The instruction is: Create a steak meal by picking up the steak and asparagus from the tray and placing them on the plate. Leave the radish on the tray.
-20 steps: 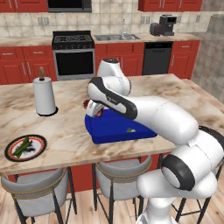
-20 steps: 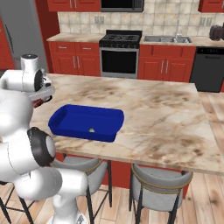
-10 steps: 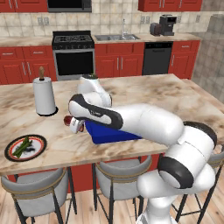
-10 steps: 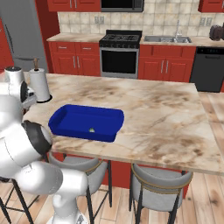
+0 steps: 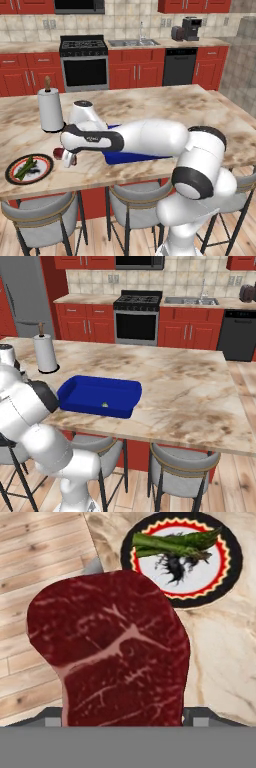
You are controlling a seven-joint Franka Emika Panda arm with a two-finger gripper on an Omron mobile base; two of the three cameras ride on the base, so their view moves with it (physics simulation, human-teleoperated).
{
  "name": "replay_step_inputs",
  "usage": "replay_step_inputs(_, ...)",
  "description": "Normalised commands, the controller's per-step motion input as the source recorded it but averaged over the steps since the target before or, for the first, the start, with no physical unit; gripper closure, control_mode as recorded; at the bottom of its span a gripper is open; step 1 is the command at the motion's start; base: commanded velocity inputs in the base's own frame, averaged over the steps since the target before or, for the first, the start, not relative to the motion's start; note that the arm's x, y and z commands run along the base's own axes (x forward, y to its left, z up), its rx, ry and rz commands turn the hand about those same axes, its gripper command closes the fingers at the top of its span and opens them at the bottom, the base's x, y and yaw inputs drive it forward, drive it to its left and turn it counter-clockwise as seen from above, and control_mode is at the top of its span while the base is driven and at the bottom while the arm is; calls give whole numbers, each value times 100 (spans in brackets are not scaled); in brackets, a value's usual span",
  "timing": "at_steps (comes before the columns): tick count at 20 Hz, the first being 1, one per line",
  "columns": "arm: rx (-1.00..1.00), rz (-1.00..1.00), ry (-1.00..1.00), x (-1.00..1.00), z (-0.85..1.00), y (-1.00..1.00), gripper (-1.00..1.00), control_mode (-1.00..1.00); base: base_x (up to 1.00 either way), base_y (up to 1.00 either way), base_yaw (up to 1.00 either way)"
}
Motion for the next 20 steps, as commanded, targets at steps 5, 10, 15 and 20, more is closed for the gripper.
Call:
replay_step_inputs(5,0,7,11,1,-18,46,100,-100,0,0,0)
replay_step_inputs(10,0,4,1,11,-23,21,100,-100,0,0,0)
replay_step_inputs(15,-1,2,0,14,-28,26,100,-100,0,0,0)
replay_step_inputs(20,0,1,0,17,-24,19,100,-100,0,0,0)
